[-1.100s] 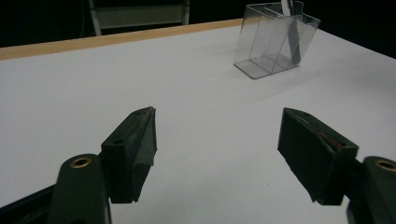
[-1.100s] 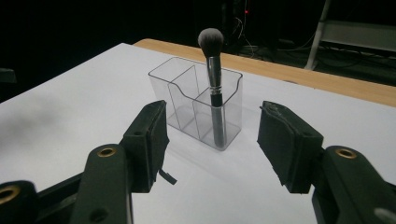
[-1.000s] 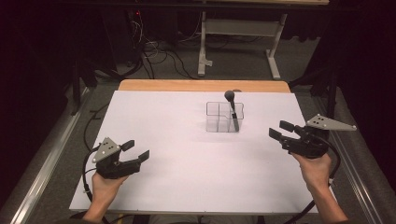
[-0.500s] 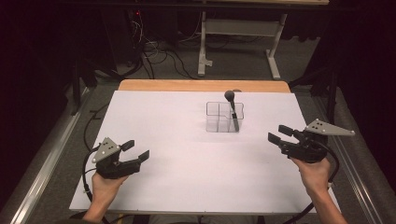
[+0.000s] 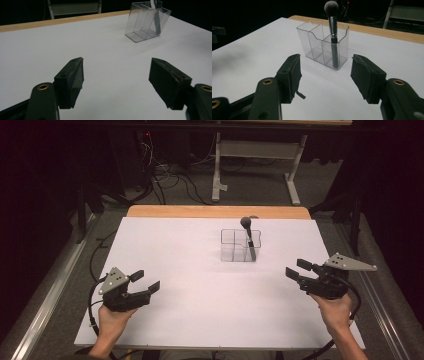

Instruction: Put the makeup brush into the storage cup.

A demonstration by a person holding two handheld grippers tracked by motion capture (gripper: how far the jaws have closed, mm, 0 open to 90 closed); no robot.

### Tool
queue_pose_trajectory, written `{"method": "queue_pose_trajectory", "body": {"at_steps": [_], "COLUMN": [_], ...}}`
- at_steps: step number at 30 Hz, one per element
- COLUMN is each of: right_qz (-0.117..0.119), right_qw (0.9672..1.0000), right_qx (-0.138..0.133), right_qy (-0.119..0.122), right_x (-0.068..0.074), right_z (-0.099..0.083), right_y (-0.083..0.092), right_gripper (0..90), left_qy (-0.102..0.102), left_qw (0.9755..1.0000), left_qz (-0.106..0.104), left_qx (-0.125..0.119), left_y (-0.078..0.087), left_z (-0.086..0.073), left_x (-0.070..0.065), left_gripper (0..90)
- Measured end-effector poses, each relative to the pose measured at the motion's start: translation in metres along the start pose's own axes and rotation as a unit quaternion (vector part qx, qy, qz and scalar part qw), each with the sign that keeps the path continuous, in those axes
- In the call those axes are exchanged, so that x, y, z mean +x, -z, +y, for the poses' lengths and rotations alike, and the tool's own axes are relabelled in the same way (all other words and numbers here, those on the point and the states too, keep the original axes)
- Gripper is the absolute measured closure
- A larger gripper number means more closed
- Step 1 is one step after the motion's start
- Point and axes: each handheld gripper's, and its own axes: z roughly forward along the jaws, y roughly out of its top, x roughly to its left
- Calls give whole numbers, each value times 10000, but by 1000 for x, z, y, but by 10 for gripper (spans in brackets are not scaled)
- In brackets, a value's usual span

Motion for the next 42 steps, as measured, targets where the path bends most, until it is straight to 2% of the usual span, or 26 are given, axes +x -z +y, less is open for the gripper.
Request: {"method": "queue_pose_trajectory", "body": {"at_steps": [19, 28, 42], "right_qz": [10, 75, 51], "right_qw": [10000, 10000, 10000], "right_qx": [72, 43, 51], "right_qy": [-67, -11, -17], "right_x": [1, 2, 4], "right_z": [-15, -22, -31], "right_y": [-3, -7, -13], "right_gripper": [409, 400, 378], "left_qy": [-11, 3, 15], "left_qw": [10000, 10000, 10000], "left_qz": [1, 3, 5], "left_qx": [12, -3, -8], "left_y": [0, 0, 0], "left_z": [0, 0, 0], "left_x": [0, 0, 0], "left_gripper": [281, 281, 281]}}
